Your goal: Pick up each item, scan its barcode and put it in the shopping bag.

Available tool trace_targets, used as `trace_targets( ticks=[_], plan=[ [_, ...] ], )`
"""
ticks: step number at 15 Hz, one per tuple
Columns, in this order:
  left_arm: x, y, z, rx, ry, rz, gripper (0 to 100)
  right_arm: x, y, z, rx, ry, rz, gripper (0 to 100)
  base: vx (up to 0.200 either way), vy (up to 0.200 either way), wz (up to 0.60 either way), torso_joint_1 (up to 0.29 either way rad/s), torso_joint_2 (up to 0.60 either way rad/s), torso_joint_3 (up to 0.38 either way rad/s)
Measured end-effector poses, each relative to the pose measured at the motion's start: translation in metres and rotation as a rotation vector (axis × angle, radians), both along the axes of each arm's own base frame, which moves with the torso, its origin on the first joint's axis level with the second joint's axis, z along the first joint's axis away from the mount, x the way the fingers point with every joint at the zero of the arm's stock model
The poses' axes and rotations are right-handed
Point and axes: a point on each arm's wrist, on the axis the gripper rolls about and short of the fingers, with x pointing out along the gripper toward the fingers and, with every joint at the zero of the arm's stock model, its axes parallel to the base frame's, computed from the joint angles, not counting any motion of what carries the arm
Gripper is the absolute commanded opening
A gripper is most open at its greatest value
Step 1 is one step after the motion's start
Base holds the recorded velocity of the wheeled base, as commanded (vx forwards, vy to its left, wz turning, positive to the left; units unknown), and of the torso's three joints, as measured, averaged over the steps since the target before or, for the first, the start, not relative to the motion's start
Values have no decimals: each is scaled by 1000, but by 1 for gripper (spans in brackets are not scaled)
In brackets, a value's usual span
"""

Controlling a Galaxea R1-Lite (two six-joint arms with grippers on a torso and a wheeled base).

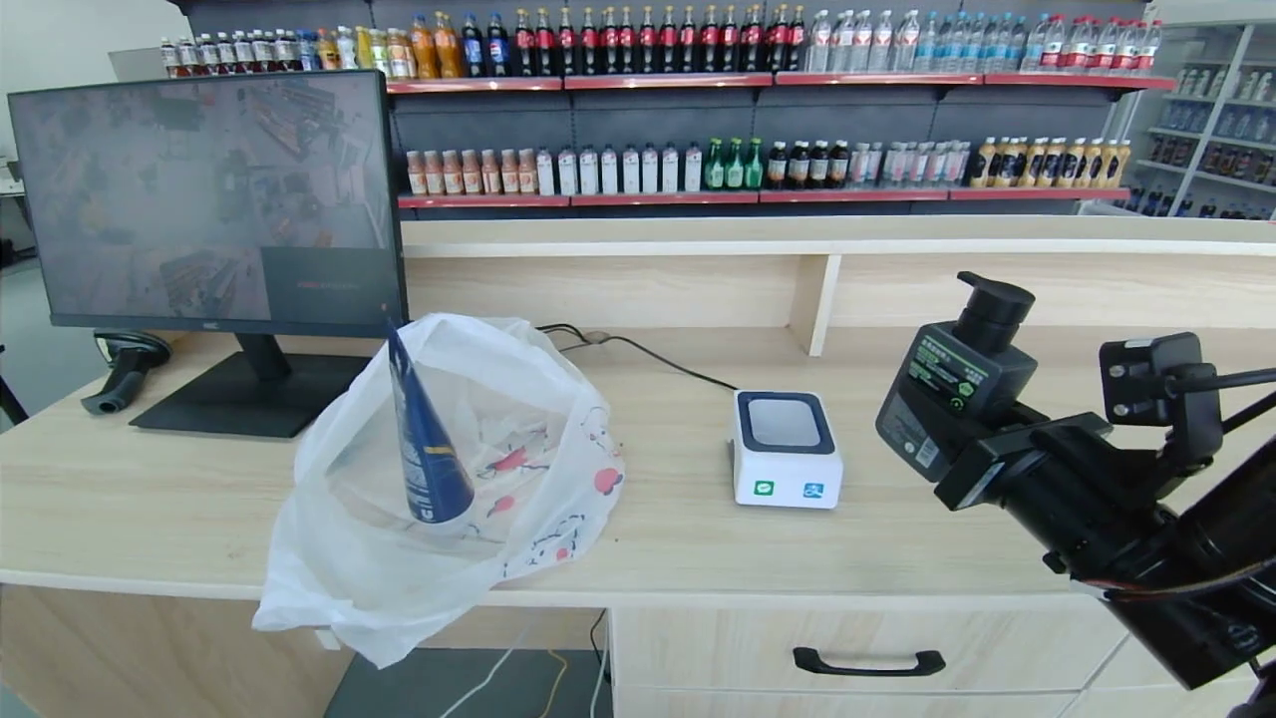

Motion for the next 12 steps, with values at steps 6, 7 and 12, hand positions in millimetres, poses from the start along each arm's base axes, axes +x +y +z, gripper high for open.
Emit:
trace_targets(
  ticks=[6,7,12],
  plan=[
    [0,0,0,-14,-2,2,100,0,-1,2,7,-7,-3,0,0,167,0,6,-1,3],
    [0,0,0,-14,-1,0,100,1,0,2,9,-9,-1,0,0,200,0,7,2,-2],
    [0,0,0,-14,-2,1,100,2,0,2,7,-8,-3,0,0,200,0,2,0,2]
  ],
)
